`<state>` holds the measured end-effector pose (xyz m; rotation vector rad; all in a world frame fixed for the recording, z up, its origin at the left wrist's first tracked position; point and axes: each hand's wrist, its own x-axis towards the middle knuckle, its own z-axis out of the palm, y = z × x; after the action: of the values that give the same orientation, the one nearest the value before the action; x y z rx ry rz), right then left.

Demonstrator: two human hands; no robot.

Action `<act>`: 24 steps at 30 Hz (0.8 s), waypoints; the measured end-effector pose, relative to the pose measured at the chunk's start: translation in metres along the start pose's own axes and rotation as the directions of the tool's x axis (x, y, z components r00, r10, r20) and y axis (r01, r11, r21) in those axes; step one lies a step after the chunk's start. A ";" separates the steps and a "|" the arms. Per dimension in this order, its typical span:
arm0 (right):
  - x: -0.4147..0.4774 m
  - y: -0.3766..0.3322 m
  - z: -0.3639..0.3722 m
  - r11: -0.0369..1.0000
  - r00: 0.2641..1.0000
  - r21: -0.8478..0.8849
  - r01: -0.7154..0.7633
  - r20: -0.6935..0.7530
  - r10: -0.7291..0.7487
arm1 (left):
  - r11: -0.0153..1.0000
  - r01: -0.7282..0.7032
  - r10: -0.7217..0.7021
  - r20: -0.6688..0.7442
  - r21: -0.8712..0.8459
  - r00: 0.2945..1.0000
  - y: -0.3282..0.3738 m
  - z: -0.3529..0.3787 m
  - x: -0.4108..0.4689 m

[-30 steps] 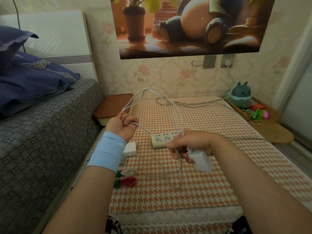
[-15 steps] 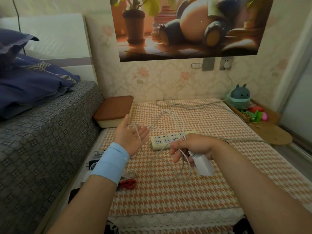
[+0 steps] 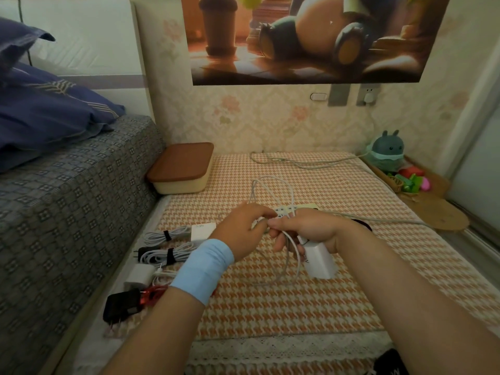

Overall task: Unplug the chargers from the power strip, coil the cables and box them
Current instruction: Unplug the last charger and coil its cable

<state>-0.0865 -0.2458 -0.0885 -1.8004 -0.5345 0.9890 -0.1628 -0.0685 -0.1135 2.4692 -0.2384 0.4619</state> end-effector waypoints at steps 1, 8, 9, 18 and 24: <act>0.000 0.001 -0.001 1.000 1.000 0.011 0.011 -0.003 -0.011 | 1.000 0.000 0.000 0.036 0.015 0.999 -0.002 0.000 0.003; -0.001 0.006 -0.007 0.999 0.999 0.027 0.034 0.040 -0.035 | 0.978 0.122 -0.163 0.258 0.169 0.952 -0.002 -0.003 0.010; -0.001 0.006 -0.008 0.999 0.998 0.037 0.018 0.055 -0.020 | 0.973 0.123 -0.164 0.210 0.195 0.964 -0.003 -0.004 0.011; -0.007 0.007 -0.007 0.983 0.966 -0.184 -0.012 0.252 0.059 | 0.902 0.431 -0.397 -0.447 -0.027 0.802 -0.041 -0.036 0.003; -0.003 0.008 -0.002 0.985 0.983 -0.169 -0.032 0.174 0.062 | 0.855 0.519 -0.475 -0.412 -0.007 0.777 -0.050 -0.029 0.004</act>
<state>-0.0870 -0.2529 -0.0943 -1.8884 -0.7056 1.1758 -0.1530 -0.0115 -0.1164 2.3399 0.6183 0.7395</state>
